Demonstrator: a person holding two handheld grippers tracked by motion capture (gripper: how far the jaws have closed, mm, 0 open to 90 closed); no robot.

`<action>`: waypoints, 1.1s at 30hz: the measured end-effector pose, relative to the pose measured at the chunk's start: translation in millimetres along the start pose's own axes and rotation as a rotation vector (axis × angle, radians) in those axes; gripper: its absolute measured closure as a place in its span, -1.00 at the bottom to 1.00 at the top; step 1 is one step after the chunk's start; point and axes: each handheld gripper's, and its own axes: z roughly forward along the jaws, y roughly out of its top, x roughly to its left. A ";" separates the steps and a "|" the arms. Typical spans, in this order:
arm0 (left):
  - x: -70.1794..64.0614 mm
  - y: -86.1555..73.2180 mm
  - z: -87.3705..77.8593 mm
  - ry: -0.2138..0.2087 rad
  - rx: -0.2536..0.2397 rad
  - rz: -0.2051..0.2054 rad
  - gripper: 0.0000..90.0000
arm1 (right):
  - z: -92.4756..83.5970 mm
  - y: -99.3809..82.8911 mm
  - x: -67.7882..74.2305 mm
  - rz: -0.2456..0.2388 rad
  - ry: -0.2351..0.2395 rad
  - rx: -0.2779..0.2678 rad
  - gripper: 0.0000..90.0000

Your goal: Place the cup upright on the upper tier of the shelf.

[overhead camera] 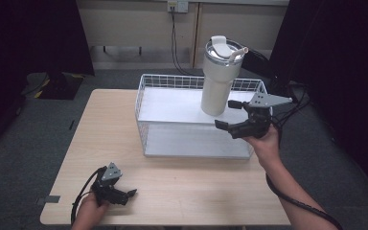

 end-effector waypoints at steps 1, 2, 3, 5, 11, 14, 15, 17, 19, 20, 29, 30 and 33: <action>0.0 0.0 0.0 0.000 0.000 0.000 -1.00 | -0.6 -2.9 3.1 -0.009 0.003 0.000 -0.82; 0.1 0.0 0.0 0.000 0.001 0.001 -1.00 | -1.1 -5.6 5.1 -0.012 0.007 0.001 -0.82; 0.1 0.0 0.0 0.000 0.001 0.001 -1.00 | -1.1 -8.5 6.7 -0.008 0.015 0.006 -0.82; 0.1 0.0 0.0 0.000 0.001 0.001 -1.00 | -1.3 -15.5 10.1 -0.003 0.027 0.010 -0.82; 0.1 0.0 0.0 0.000 0.001 0.001 -1.00 | -1.7 -29.3 19.2 -0.014 0.056 0.030 -0.82; 0.1 0.0 0.0 0.000 0.001 0.001 -1.00 | -2.1 -35.1 22.4 -0.017 0.065 0.031 -0.82; 0.1 0.0 0.0 0.000 0.001 0.001 -1.00 | -2.4 -36.5 23.2 -0.016 0.068 0.031 -0.82; 0.1 0.0 0.0 0.000 0.001 0.001 -1.00 | -2.9 -41.8 25.4 -0.014 0.075 0.029 -0.82; 0.0 0.0 0.0 0.000 0.000 0.000 -1.00 | -2.7 -44.6 26.1 -0.012 0.081 0.029 -0.82; 0.1 0.0 0.0 0.000 0.001 0.001 -1.00 | -2.2 -51.5 28.7 -0.017 0.082 0.035 -0.82; 0.0 0.0 -0.2 -0.004 0.001 -0.002 -1.00 | 4.1 -79.3 35.3 -0.002 0.113 0.062 -0.82; 0.1 0.0 -0.2 -0.004 0.001 -0.001 -1.00 | 4.8 -82.1 35.8 -0.003 0.113 0.064 -0.82; 0.0 0.0 -0.1 -0.004 0.000 -0.003 -1.00 | 6.9 -90.6 37.5 0.003 0.121 0.074 -0.82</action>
